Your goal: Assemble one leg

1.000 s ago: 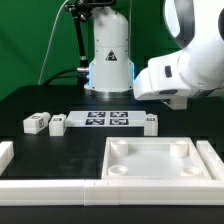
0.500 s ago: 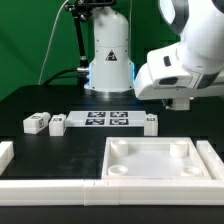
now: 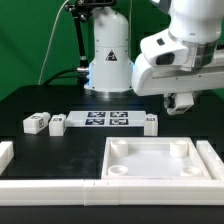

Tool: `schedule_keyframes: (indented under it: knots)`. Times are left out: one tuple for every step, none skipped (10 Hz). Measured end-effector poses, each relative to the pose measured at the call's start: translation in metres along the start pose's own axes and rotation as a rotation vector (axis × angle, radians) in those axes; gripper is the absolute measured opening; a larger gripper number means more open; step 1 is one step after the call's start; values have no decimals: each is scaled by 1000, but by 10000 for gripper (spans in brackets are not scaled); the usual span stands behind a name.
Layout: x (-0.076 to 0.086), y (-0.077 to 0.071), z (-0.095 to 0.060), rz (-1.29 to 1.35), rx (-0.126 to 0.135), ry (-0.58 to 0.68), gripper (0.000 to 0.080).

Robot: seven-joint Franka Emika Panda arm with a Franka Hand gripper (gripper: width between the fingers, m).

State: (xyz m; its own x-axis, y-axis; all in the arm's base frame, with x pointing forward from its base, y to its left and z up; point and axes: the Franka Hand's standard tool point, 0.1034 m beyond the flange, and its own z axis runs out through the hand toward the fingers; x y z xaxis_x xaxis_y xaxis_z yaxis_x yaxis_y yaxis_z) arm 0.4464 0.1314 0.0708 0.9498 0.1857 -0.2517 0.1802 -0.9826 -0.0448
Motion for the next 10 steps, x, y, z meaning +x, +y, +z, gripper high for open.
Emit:
schedule_keyframes:
  knots:
    - [1,0,0,-1,1,76,288]
    - [5,0,-1,-2,5,182,288]
    - [6,1,-1,-15,6,255,288]
    - [16,8,-9,-46,1,306,288]
    - [22,13,-16,-56,-3,331,288]
    - [28,19,-22,-70,-8,315,288]
    - [34,22,-27,-70,-9,316,288]
    - [33,21,-25,-72,-8,317,288]
    - [33,21,-25,-71,-8,317,288]
    - [33,21,-25,-71,-8,317,288]
